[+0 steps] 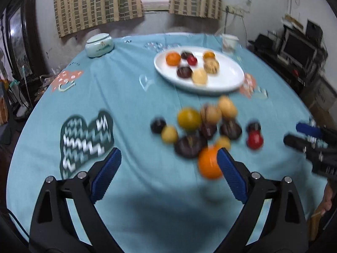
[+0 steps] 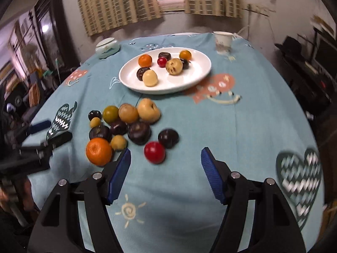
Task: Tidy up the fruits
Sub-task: 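Grasp the red tomato with the right gripper while the left gripper grasps a mandarin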
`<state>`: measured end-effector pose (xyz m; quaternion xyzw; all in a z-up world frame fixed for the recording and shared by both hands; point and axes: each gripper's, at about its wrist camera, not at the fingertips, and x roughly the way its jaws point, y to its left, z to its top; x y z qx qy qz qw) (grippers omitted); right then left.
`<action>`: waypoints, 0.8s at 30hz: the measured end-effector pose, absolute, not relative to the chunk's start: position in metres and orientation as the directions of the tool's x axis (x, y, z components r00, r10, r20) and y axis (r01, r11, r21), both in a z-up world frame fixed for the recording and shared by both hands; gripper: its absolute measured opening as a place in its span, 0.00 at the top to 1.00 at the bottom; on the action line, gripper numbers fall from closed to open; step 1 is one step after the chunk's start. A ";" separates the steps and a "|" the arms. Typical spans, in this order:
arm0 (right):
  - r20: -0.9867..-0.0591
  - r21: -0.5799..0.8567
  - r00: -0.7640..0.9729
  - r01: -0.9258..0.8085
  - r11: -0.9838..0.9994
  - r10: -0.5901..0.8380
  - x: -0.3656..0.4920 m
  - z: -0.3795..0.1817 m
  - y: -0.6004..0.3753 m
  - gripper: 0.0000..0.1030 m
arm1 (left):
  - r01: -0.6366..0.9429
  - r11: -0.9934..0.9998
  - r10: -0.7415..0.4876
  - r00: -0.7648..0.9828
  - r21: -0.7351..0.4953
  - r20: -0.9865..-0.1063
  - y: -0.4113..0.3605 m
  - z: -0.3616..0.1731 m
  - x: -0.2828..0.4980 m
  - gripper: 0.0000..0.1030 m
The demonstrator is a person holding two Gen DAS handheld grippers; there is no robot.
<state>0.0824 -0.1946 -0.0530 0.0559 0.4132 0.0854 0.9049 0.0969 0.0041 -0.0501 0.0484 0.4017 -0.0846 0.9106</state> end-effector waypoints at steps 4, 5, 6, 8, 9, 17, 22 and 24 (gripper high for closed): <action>-0.759 0.226 0.584 -0.176 0.958 0.287 0.084 -0.065 -0.183 0.43 | 0.203 0.979 -0.108 0.648 0.035 -0.754 0.002 -0.060 0.085 0.09; -0.758 0.215 0.585 -0.191 0.958 0.287 0.087 -0.066 -0.179 0.45 | 0.197 0.980 -0.106 0.649 0.032 -0.754 0.005 -0.061 0.082 0.09; -0.762 0.188 0.590 -0.194 0.963 0.267 0.090 -0.067 -0.176 0.46 | 0.189 0.982 -0.104 0.651 0.028 -0.752 0.007 -0.061 0.080 0.09; -0.769 0.152 0.593 -0.192 0.970 0.238 0.095 -0.072 -0.171 0.47 | 0.174 0.985 -0.103 0.649 0.016 -0.754 0.013 -0.061 0.078 0.09; -0.777 0.157 0.582 -0.190 0.969 0.240 0.099 -0.075 -0.170 0.48 | 0.169 0.986 -0.103 0.647 0.010 -0.755 0.016 -0.061 0.079 0.09; -0.797 0.157 0.555 -0.191 0.969 0.238 0.109 -0.088 -0.166 0.52 | 0.156 0.988 -0.103 0.643 -0.003 -0.759 0.023 -0.061 0.082 0.09; -0.823 0.142 0.527 -0.172 0.975 0.213 0.127 -0.104 -0.162 0.66 | 0.166 0.986 -0.116 0.631 -0.013 -0.767 0.020 -0.064 0.084 0.09; -0.823 0.134 0.529 -0.170 0.976 0.205 0.130 -0.105 -0.161 0.69 | 0.169 0.985 -0.119 0.625 -0.014 -0.772 0.017 -0.065 0.086 0.09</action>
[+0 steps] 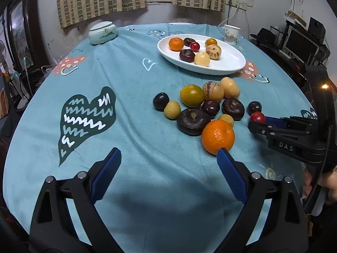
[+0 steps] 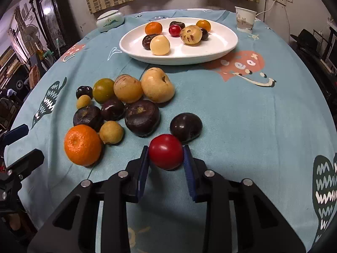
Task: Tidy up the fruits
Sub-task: 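Grasp the red tomato with the right gripper while the left gripper grasps a mandarin, then carry the tomato and mandarin onto the white plate and open both grippers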
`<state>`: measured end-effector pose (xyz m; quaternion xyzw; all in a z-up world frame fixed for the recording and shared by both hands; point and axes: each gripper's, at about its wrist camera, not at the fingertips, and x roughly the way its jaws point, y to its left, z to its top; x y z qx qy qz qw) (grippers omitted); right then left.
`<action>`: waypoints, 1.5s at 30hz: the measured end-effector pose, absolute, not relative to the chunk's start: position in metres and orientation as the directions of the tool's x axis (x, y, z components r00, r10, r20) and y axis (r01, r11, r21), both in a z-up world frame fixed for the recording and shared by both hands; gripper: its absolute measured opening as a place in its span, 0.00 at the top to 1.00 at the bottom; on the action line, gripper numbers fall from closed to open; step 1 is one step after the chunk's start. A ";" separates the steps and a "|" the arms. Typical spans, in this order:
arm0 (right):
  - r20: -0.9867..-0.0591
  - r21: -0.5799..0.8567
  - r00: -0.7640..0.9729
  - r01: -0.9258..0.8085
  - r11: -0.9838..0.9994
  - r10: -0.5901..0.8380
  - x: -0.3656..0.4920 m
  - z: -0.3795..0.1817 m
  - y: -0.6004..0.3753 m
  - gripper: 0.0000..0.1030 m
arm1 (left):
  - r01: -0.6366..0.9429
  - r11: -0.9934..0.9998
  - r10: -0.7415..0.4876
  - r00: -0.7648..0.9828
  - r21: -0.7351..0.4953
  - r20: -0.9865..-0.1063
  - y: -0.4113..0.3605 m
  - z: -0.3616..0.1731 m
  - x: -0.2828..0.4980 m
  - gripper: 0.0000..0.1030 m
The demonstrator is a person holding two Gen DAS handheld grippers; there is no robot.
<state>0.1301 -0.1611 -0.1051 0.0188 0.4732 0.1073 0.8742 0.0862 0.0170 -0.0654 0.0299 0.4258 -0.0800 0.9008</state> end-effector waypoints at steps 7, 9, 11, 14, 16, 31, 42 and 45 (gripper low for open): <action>-0.816 0.174 0.532 -0.147 0.974 0.226 0.101 -0.088 -0.173 0.69 | 0.213 0.977 -0.159 0.601 -0.035 -0.783 -0.001 -0.070 0.090 0.09; -0.810 0.182 0.541 -0.135 0.974 0.226 0.091 -0.085 -0.181 0.69 | 0.238 0.971 -0.167 0.591 -0.027 -0.789 -0.012 -0.074 0.091 0.09; -0.804 0.200 0.546 -0.123 0.972 0.235 0.082 -0.084 -0.189 0.69 | 0.260 0.966 -0.170 0.587 -0.015 -0.791 -0.022 -0.077 0.092 0.09; -0.798 0.231 0.548 -0.106 0.967 0.251 0.071 -0.086 -0.202 0.69 | 0.288 0.957 -0.161 0.587 0.019 -0.793 -0.039 -0.082 0.097 0.13; -0.802 0.239 0.540 -0.102 0.966 0.255 0.069 -0.089 -0.207 0.69 | 0.301 0.953 -0.157 0.568 0.026 -0.808 -0.047 -0.088 0.103 0.31; -0.777 0.271 0.562 -0.107 0.957 0.283 0.055 -0.081 -0.218 0.69 | 0.294 0.955 -0.207 0.595 -0.030 -0.777 -0.044 -0.070 0.095 0.57; -0.755 0.261 0.585 -0.147 0.954 0.297 0.048 -0.064 -0.200 0.69 | 0.290 0.956 -0.232 0.631 -0.051 -0.741 -0.026 -0.047 0.078 0.57; -0.753 0.261 0.586 -0.152 0.953 0.300 0.051 -0.062 -0.197 0.69 | 0.292 0.955 -0.238 0.632 -0.058 -0.737 -0.023 -0.044 0.080 0.57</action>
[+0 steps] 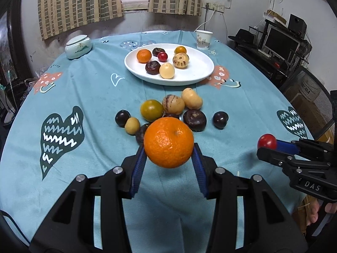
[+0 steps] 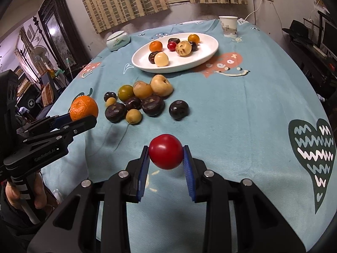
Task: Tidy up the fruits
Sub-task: 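Carry the tomato and mandarin onto the white plate and open both grippers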
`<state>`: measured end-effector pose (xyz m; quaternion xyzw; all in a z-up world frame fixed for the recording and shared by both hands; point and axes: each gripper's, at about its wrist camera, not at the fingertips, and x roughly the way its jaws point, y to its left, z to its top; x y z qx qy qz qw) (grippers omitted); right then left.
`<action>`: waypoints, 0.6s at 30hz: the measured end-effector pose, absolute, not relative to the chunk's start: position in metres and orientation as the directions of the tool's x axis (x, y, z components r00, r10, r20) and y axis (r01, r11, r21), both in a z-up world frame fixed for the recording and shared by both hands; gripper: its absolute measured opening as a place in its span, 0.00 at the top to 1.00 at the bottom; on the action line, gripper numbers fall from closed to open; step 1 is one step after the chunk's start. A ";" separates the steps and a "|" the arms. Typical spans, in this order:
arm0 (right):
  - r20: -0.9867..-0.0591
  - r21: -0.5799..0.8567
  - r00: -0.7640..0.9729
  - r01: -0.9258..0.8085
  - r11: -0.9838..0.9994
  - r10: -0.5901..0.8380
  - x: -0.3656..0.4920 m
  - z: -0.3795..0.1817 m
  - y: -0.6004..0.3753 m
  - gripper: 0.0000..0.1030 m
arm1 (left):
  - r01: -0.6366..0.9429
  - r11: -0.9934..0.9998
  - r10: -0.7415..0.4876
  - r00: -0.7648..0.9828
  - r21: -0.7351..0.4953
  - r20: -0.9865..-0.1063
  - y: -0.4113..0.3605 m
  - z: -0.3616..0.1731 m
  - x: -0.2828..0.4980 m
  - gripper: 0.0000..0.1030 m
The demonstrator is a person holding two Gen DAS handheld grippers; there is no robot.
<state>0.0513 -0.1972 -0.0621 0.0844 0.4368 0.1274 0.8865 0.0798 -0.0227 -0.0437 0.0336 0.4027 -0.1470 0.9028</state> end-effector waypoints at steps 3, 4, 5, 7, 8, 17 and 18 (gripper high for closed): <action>-0.758 0.263 0.576 -0.159 0.951 0.306 0.061 -0.061 -0.194 0.69 | 0.296 0.953 -0.242 0.631 -0.060 -0.737 -0.022 -0.038 0.088 0.57; -0.760 0.262 0.572 -0.168 0.950 0.310 0.068 -0.059 -0.193 0.69 | 0.300 0.952 -0.245 0.629 -0.061 -0.738 -0.023 -0.036 0.093 0.57; -0.759 0.260 0.570 -0.176 0.949 0.314 0.074 -0.056 -0.192 0.69 | 0.306 0.950 -0.251 0.627 -0.063 -0.738 -0.024 -0.032 0.100 0.57; -0.757 0.259 0.566 -0.199 0.945 0.326 0.100 -0.046 -0.192 0.69 | 0.319 0.945 -0.262 0.622 -0.067 -0.738 -0.028 -0.020 0.123 0.57; -0.754 0.257 0.570 -0.200 0.946 0.326 0.111 -0.042 -0.193 0.69 | 0.318 0.946 -0.258 0.622 -0.063 -0.739 -0.031 -0.015 0.137 0.57; -0.735 0.169 0.628 -0.197 0.966 0.256 0.260 -0.009 -0.193 0.69 | 0.237 0.971 -0.155 0.555 -0.023 -0.817 -0.059 -0.008 0.317 0.57; -0.735 0.158 0.631 -0.195 0.968 0.247 0.274 -0.008 -0.192 0.69 | 0.235 0.972 -0.148 0.544 -0.019 -0.826 -0.064 -0.012 0.333 0.57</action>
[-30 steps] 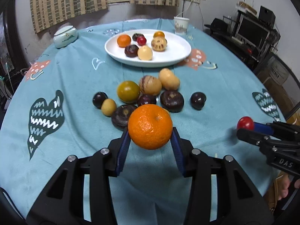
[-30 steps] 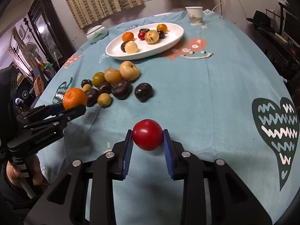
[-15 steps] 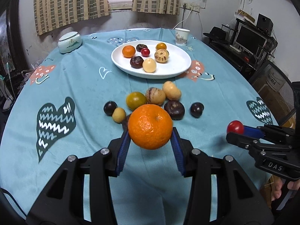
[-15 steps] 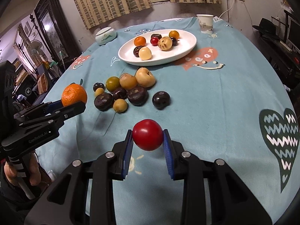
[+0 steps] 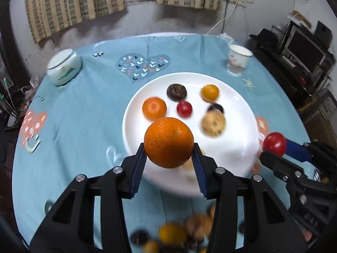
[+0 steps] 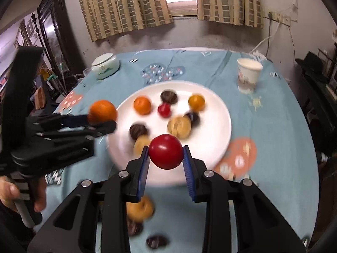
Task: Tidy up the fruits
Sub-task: 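Carry the tomato and mandarin onto the white plate and open both grippers, then grasp a dark purple plum with the right gripper while the left gripper grasps a large dark mangosteen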
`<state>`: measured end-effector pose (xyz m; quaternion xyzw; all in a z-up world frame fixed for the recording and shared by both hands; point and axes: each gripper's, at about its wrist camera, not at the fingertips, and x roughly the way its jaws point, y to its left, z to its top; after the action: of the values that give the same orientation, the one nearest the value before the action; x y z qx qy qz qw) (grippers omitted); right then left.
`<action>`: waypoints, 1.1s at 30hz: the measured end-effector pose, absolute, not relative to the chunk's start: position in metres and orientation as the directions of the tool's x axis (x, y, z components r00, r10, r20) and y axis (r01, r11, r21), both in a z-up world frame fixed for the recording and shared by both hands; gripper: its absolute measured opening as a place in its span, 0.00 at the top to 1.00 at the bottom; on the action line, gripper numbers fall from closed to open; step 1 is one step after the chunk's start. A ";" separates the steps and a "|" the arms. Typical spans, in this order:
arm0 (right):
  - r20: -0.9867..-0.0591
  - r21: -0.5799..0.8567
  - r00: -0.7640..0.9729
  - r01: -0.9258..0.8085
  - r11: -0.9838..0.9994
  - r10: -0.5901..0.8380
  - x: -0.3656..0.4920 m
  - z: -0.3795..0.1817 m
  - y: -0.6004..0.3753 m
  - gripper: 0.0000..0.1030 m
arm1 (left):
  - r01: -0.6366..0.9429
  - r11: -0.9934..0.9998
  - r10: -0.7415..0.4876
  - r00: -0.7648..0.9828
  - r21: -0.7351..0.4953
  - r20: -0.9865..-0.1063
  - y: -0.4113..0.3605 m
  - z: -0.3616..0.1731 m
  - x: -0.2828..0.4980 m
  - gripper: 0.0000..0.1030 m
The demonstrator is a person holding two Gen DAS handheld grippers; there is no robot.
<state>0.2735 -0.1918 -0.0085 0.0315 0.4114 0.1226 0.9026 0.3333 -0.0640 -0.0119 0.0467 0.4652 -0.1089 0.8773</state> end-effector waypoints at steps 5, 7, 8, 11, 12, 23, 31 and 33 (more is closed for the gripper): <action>-0.770 0.143 0.579 -0.250 0.958 0.266 0.332 -0.030 -0.182 0.69 | 0.223 0.974 -0.152 0.512 -0.041 -0.846 -0.076 -0.026 0.384 0.57; -0.787 0.118 0.562 -0.271 0.955 0.256 0.344 -0.042 -0.178 0.69 | 0.225 0.974 -0.136 0.510 -0.021 -0.849 -0.078 -0.033 0.395 0.57; -0.788 0.116 0.559 -0.275 0.954 0.257 0.349 -0.046 -0.178 0.69 | 0.229 0.973 -0.139 0.502 -0.024 -0.854 -0.078 -0.037 0.399 0.57; -0.787 0.102 0.567 -0.270 0.958 0.243 0.360 -0.054 -0.181 0.69 | 0.230 0.973 -0.140 0.487 -0.028 -0.862 -0.079 -0.047 0.412 0.57; -0.785 0.097 0.571 -0.268 0.959 0.239 0.363 -0.055 -0.182 0.69 | 0.229 0.973 -0.137 0.487 -0.026 -0.863 -0.079 -0.049 0.415 0.57; -0.743 -0.056 0.656 -0.260 0.964 0.134 0.379 -0.059 -0.166 0.24 | 0.162 0.986 -0.125 0.555 -0.040 -0.822 -0.069 -0.026 0.432 0.20; -0.694 -0.140 0.711 -0.285 0.948 0.111 0.337 -0.025 -0.167 0.10 | 0.163 0.986 -0.079 0.604 0.025 -0.793 -0.039 0.002 0.385 0.08; -0.703 -0.137 0.702 -0.292 0.947 0.115 0.312 -0.019 -0.171 0.08 | 0.175 0.983 -0.073 0.633 0.050 -0.771 -0.029 0.007 0.350 0.05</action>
<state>0.3124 -0.1711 -0.0194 -0.1196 0.3695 0.1112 0.9148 0.3499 -0.0286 0.0074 0.0599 0.4231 -0.0687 0.9015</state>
